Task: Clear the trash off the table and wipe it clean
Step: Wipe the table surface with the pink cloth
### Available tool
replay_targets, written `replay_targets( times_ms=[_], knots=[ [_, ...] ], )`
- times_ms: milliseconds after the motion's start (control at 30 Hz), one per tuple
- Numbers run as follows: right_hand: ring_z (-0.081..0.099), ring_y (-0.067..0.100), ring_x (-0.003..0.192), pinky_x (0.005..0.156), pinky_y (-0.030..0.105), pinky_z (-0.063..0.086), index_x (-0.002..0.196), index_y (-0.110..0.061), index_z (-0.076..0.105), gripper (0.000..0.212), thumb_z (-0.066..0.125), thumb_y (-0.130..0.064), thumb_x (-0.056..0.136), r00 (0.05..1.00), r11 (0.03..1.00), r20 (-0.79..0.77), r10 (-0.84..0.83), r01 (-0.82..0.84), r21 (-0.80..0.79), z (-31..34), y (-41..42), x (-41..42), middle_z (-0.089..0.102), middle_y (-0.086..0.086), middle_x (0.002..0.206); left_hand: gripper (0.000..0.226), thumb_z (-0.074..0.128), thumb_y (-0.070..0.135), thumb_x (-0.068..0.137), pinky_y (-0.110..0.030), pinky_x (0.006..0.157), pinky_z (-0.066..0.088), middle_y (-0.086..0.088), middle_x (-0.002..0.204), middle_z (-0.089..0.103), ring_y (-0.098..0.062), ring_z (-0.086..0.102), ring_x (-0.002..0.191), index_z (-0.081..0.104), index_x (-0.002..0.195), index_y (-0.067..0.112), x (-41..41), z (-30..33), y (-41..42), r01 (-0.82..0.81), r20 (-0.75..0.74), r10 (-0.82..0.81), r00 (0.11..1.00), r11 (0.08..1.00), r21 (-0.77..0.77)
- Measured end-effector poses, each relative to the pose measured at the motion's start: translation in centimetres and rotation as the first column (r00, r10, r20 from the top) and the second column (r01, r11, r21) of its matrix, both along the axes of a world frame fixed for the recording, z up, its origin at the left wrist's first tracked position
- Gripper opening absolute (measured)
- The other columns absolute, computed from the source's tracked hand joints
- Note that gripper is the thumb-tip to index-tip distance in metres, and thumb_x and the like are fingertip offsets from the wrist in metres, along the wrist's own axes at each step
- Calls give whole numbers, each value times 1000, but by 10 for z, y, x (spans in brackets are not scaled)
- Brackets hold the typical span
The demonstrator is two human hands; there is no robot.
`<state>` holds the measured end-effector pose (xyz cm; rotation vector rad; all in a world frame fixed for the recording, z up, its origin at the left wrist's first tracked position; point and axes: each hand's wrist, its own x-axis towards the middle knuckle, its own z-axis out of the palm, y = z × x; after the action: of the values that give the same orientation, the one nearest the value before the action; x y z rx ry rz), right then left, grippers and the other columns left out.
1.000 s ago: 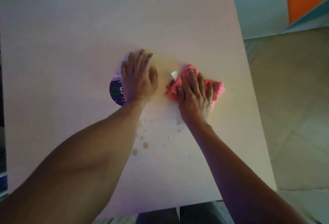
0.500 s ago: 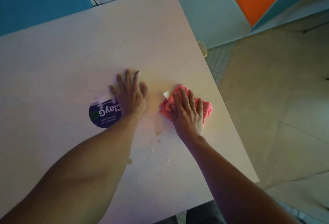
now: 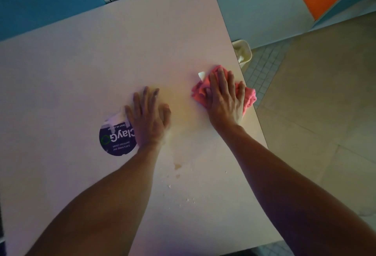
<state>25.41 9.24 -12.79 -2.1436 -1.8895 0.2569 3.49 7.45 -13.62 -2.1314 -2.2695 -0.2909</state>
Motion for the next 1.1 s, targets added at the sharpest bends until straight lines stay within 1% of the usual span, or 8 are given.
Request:
replay_targets(
  times_ms=[100, 300, 400, 500, 633, 867, 1000, 1100],
  knots=[
    [28, 34, 149, 119, 59, 20, 150, -18, 43, 56, 24, -48, 106, 999, 999, 25, -26, 25, 25, -7, 20, 10, 34, 6, 160, 53, 44, 44, 101, -60, 119, 21, -1, 162, 37, -34, 28, 151, 45, 150, 26, 2, 2, 0, -8, 12, 8, 1000, 1000, -5],
    [32, 36, 147, 116, 59, 22, 148, -16, 46, 86, -6, -63, 97, 999, 999, -40, -26, 27, 24, 3, 57, 24, 37, 8, 158, 52, 41, 48, 102, -59, 121, 18, 2, 164, 33, -32, 25, 153, 43, 151, 30, 3, -1, 1, -22, -10, 22, 1000, 999, -35],
    [30, 34, 148, 117, 59, 21, 150, -18, 43, 71, 5, -56, 103, 999, 999, -12, -33, 33, 24, -2, 59, 25, 34, 6, 160, 53, 44, 47, 101, -59, 121, 19, 1, 163, 35, -33, 27, 152, 44, 151, 29, 2, -2, 1, -18, -13, 17, 1000, 999, -32],
    [23, 32, 150, 120, 56, 13, 154, -19, 36, 57, 19, -45, 105, 999, 999, 5, -39, 39, -19, -7, 48, 22, 27, 4, 163, 54, 42, 50, 101, -60, 120, 20, 1, 163, 35, -33, 26, 152, 45, 151, 28, 3, 0, 0, -18, -6, 18, 1000, 999, -37],
    [33, 32, 147, 118, 56, 20, 150, -18, 44, 50, 29, -40, 107, 998, 997, 40, -54, 52, 56, -9, -2, 8, 37, 5, 159, 59, 36, 57, 101, -61, 121, 17, 0, 164, 34, -33, 25, 152, 44, 152, 27, 2, 2, 0, -14, 36, 16, 999, 998, -59],
    [29, 32, 148, 119, 56, 18, 151, -18, 42, 52, 27, -40, 107, 999, 999, 24, -31, 31, -19, 4, -105, -22, 34, 3, 161, 59, 37, 59, 99, -62, 121, 15, 1, 162, 36, -34, 26, 152, 48, 148, 27, 4, 6, 1, -3, 106, 9, 994, 999, -50],
    [29, 30, 149, 118, 54, 18, 151, -20, 42, 49, 39, -38, 106, 999, 998, 47, -22, 25, -64, 13, -183, -33, 32, 1, 161, 55, 34, 58, 100, -59, 121, 10, 5, 159, 42, -32, 26, 152, 54, 141, 28, 0, 12, -4, 17, 193, -5, 981, 998, -59],
    [27, 30, 150, 118, 55, 21, 151, -20, 43, 47, 44, -34, 105, 997, 994, 42, -71, 74, -77, 17, -244, -34, 32, 0, 161, 52, 35, 56, 102, -58, 122, 13, 6, 155, 46, -31, 28, 151, 58, 137, 26, -15, 12, -12, 82, 274, -71, 959, 996, -29]
  ],
)
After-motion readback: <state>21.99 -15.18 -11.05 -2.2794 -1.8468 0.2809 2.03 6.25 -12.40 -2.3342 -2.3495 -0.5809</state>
